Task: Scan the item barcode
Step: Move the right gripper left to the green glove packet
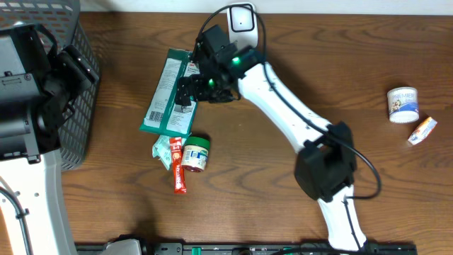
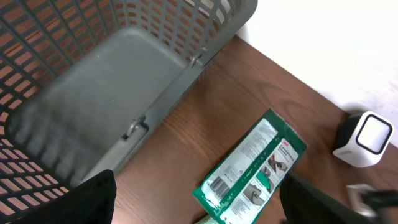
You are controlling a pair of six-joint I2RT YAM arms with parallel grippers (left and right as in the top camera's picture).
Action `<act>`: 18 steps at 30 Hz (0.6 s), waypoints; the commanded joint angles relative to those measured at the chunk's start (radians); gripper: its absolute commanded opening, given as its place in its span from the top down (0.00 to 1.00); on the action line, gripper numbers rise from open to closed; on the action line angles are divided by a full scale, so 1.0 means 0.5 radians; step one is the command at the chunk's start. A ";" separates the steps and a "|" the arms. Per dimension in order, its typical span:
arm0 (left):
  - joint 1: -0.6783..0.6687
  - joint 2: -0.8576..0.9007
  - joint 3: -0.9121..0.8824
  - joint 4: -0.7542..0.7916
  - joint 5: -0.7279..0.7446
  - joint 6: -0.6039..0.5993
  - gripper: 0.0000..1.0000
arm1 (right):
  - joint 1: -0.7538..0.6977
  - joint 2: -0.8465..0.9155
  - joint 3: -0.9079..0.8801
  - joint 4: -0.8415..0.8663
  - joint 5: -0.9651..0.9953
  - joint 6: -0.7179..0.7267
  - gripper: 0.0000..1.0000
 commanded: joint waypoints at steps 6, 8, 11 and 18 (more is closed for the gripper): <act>0.010 0.006 -0.004 0.003 -0.010 0.019 0.19 | -0.093 0.204 -0.006 0.119 -0.262 0.033 0.04; 0.010 0.006 -0.004 0.003 -0.010 0.019 0.19 | -0.138 0.202 -0.005 0.128 -0.378 -0.004 0.04; 0.010 0.006 -0.004 0.005 -0.003 0.020 0.19 | -0.207 0.202 -0.006 0.094 -0.520 -0.015 0.04; -0.002 0.033 -0.034 -0.011 0.247 0.101 0.08 | -0.366 0.202 -0.006 -0.099 -0.616 -0.176 0.04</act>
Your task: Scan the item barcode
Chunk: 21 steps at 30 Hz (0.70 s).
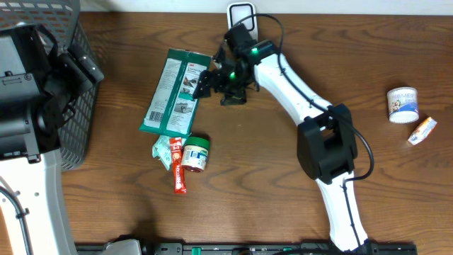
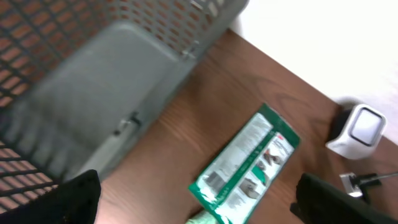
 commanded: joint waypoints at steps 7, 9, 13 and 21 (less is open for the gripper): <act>-0.237 0.429 -0.222 -0.003 0.368 0.526 0.76 | -0.056 -0.002 -0.013 -0.015 -0.318 -0.253 0.03; -0.271 0.620 -0.222 0.047 0.368 0.591 0.86 | -0.038 -0.002 -0.052 0.008 -0.318 -0.253 0.04; -0.265 0.912 -0.222 0.150 0.369 0.593 0.92 | -0.013 -0.002 -0.209 0.195 -0.319 -0.192 0.07; -0.265 1.348 -0.222 0.344 0.370 0.642 0.92 | 0.059 -0.002 -0.718 1.074 -0.518 0.081 0.14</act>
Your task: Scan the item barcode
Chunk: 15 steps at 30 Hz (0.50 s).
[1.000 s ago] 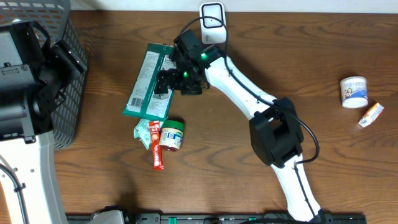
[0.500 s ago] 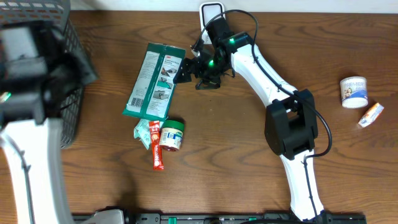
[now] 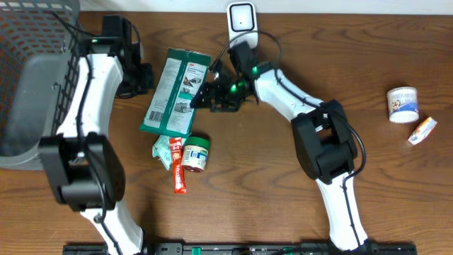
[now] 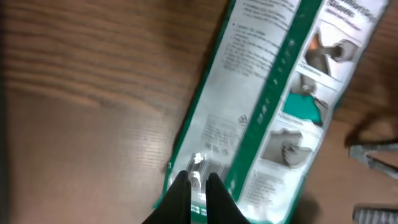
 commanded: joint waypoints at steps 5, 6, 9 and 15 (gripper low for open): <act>0.008 0.355 0.004 0.216 0.003 0.050 0.93 | 0.111 -0.002 -0.385 0.719 -0.135 0.325 0.20; 0.008 0.397 0.004 0.229 0.003 0.050 0.92 | 0.125 -0.002 -0.443 0.872 -0.134 0.398 0.21; 0.008 0.465 0.004 0.229 0.005 0.050 0.92 | 0.147 -0.002 -0.533 1.154 -0.135 0.551 0.23; 0.008 0.475 0.005 0.188 0.004 0.050 0.92 | 0.153 -0.002 -0.552 1.418 -0.089 0.659 0.42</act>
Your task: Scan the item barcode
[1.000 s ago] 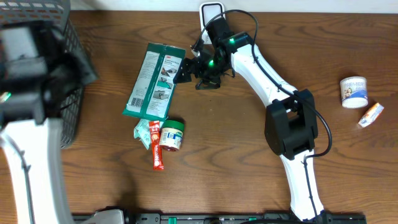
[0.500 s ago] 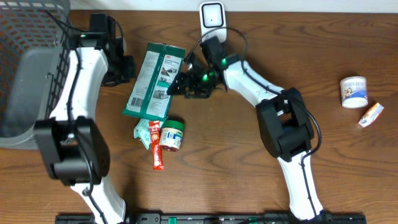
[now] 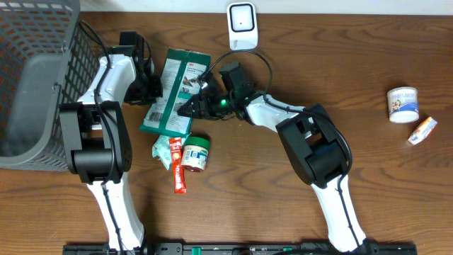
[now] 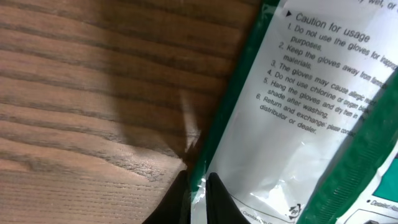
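The green and white glove package [image 3: 170, 92] lies flat on the wooden table, its printed back facing up. My left gripper [image 3: 150, 91] is at its left edge. In the left wrist view the package [image 4: 311, 124] fills the right side, and my left gripper [image 4: 198, 186] is shut on its green edge, one dark finger [image 4: 179, 190] on each side. My right gripper [image 3: 188, 107] rests over the package's right edge; its jaws cannot be made out from above. The white scanner [image 3: 241, 15] stands at the table's back edge.
A grey mesh basket [image 3: 42, 42] fills the far left. In front of the package lie a green-lidded jar [image 3: 196, 154], a red tube [image 3: 178, 177] and a green-white packet [image 3: 163, 150]. A white tub [image 3: 403, 104] and a small tube [image 3: 422, 132] sit far right.
My left gripper has come down close to the table and now pinches the package's left edge. My right gripper has shifted left and forward onto the package's right edge.
First my left arm hung by the basket while my right gripper was at the package's right edge. Then the right gripper stood back from it near the scanner. The left arm then reached the package's left side, and now both grippers flank the package.
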You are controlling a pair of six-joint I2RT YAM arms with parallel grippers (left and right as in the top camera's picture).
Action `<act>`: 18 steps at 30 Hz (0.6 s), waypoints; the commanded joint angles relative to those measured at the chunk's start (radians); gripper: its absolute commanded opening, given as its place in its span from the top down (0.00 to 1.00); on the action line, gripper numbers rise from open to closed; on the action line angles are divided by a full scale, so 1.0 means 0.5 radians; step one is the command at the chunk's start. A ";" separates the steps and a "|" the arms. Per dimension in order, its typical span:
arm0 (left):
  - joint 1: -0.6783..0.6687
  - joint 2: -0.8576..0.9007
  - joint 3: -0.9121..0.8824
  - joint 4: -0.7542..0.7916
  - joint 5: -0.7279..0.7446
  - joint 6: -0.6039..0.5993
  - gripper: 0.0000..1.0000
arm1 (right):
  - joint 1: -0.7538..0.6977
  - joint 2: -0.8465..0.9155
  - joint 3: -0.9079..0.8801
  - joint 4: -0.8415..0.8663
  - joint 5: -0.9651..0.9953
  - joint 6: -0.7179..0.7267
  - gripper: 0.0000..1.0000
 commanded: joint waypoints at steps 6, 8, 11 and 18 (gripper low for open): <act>0.008 0.000 0.005 -0.036 0.005 0.025 0.92 | 0.019 0.000 -0.011 0.106 0.246 0.192 0.37; 0.008 0.000 0.005 -0.049 0.005 0.025 0.92 | 0.047 0.000 -0.011 0.100 0.248 0.192 0.42; 0.008 0.000 0.005 -0.063 0.005 0.027 0.93 | 0.095 0.000 -0.011 0.135 0.386 0.191 0.55; 0.008 0.000 0.005 -0.065 0.005 0.033 0.93 | 0.130 0.000 -0.011 0.332 0.439 0.182 0.82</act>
